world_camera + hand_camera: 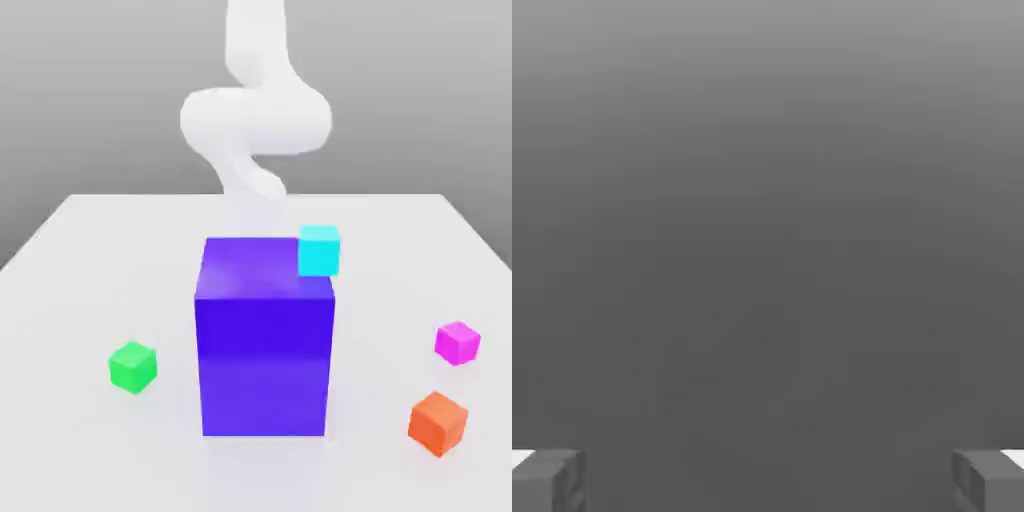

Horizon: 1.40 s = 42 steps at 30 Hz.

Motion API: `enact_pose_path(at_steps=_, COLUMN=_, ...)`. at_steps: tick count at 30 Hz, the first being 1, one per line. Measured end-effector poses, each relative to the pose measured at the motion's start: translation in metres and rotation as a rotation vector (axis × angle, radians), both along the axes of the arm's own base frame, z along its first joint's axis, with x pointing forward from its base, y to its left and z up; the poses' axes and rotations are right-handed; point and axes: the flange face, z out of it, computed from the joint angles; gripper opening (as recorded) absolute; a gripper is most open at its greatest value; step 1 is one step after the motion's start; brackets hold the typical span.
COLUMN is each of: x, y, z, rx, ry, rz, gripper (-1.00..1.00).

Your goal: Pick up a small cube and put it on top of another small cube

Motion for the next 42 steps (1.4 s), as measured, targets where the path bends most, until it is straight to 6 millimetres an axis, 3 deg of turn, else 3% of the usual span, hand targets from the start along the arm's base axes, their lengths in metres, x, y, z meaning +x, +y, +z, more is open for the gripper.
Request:
enact_pose_path(at_steps=5, x=0.034, y=0.065, z=-0.078, rx=-0.092, ry=0.105, rz=0.282, gripper=0.00)
enact_pose_path(at_steps=11, x=0.037, y=0.149, z=-0.175, rx=-0.212, ry=0.208, rz=0.617, gripper=0.00)
enact_pose_path(at_steps=16, x=0.012, y=0.214, z=-0.257, rx=-0.323, ry=0.280, rz=0.898, gripper=0.00)
enact_pose_path(at_steps=22, x=-0.045, y=0.272, z=-0.351, rx=-0.469, ry=0.353, rz=1.237, gripper=0.00)
enact_pose_path(at_steps=26, x=-0.099, y=0.299, z=-0.409, rx=-0.578, ry=0.390, rz=1.475, gripper=0.00)
enact_pose_path(at_steps=30, x=-0.155, y=0.309, z=-0.463, rx=-0.696, ry=0.420, rz=1.709, gripper=0.00)
enact_pose_path(at_steps=37, x=-0.167, y=0.304, z=-0.535, rx=-0.735, ry=0.439, rz=1.774, gripper=0.00)
enact_pose_path(at_steps=38, x=-0.167, y=0.304, z=-0.544, rx=-0.734, ry=0.439, rz=1.774, gripper=-1.00)
enact_pose_path(at_steps=42, x=-0.167, y=0.304, z=-0.544, rx=-0.735, ry=0.441, rz=1.774, gripper=-1.00)
